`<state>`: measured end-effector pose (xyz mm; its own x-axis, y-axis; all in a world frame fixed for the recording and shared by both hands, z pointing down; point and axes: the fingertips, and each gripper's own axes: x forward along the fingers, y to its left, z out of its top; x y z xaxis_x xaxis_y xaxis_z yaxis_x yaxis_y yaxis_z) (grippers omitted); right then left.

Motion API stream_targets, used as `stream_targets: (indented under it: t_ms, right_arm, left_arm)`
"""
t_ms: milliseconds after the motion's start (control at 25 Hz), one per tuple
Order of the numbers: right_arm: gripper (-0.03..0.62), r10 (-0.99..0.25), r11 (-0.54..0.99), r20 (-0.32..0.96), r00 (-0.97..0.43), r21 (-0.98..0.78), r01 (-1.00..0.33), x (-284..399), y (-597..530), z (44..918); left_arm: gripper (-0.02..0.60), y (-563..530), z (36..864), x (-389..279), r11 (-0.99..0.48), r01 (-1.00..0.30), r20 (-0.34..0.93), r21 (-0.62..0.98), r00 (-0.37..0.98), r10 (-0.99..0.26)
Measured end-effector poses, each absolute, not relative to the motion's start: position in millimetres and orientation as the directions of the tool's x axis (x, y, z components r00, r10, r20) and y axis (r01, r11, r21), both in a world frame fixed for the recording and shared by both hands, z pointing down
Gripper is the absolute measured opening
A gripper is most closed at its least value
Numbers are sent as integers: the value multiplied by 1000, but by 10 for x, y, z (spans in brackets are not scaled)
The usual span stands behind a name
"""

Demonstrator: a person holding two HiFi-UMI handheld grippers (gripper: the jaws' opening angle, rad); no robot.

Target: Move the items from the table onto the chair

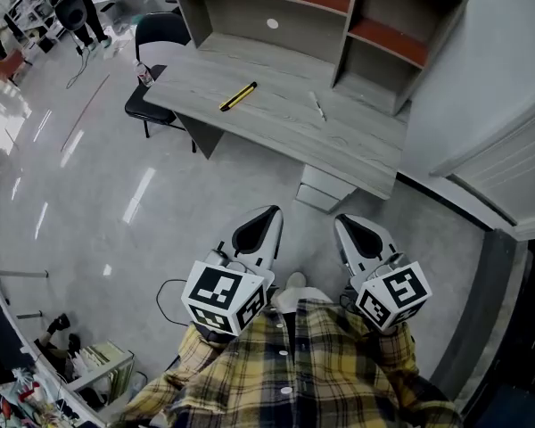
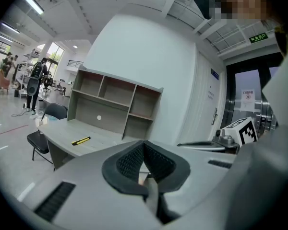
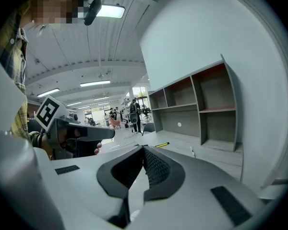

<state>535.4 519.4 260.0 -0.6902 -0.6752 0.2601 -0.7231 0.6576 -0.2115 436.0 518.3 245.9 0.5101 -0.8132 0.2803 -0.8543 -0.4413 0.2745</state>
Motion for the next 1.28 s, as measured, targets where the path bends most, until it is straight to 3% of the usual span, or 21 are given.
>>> stream_targets:
  t_ms: [640,960,1280]
  right_arm:
    - [18,-730,582,286,-620,-215,-784,3737,3962,2643]
    - [18,-782,478,334,-526,-219,-850,3472,3704,2788]
    - [18,-780,432,383,-494,-240,-869,3434,3342,2988]
  left_arm:
    - [3,3857,2454,2620,-488,-833,302,260,550,-779]
    - [3,3552,2648,2148,-521,-800,332,298,598,-729]
    - [3,3152,2861,2097,-525,-783,361,334,620,-696]
